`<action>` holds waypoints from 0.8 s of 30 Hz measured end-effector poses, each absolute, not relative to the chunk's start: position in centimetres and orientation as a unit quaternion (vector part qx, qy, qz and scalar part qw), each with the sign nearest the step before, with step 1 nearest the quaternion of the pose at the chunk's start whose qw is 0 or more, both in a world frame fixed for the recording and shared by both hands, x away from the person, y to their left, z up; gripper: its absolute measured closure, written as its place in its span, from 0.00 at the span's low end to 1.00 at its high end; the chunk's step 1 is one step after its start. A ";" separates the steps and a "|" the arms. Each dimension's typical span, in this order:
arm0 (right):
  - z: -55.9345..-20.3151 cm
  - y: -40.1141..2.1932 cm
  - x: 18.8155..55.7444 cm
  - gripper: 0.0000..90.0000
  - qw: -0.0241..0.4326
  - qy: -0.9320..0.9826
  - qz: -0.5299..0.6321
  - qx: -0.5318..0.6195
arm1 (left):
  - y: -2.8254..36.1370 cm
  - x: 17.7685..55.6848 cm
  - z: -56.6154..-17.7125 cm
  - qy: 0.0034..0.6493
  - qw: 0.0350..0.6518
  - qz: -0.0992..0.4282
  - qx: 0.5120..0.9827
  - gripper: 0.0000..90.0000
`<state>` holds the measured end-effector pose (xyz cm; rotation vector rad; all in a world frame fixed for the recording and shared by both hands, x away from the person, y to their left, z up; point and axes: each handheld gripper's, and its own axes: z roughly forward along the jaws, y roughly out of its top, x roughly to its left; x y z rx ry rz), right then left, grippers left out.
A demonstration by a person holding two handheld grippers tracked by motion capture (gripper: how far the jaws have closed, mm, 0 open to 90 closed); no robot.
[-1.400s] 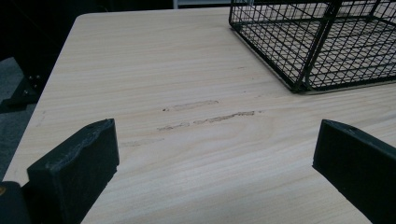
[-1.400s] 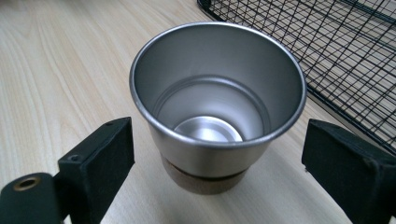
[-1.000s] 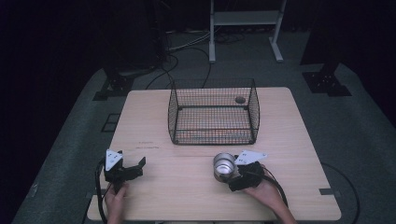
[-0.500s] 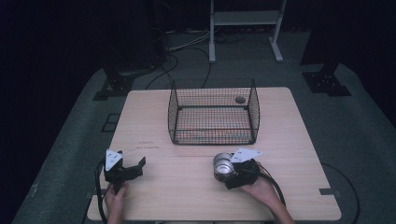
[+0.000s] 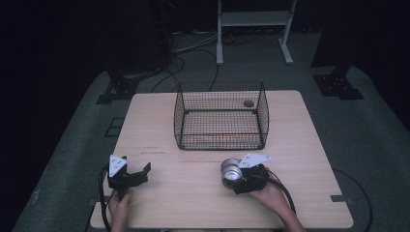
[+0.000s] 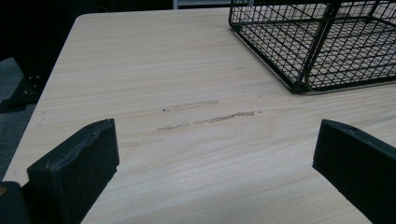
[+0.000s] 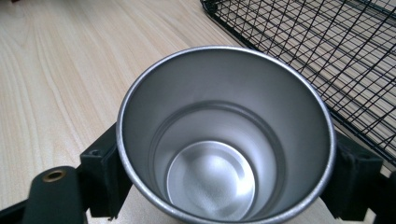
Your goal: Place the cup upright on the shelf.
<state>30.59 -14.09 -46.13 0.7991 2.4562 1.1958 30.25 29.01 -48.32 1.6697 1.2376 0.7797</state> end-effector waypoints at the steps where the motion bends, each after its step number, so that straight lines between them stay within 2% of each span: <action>1: -46.1 -14.1 30.6 0.19 0.147 0.853 0.416 0.278 | 29.0 30.2 -48.3 0.499 0.445 0.315 0.674 0.00; 24: -41.8 -15.5 31.4 0.20 0.117 0.846 0.445 0.270 | 29.0 30.3 -48.3 0.498 0.443 0.316 0.674 0.00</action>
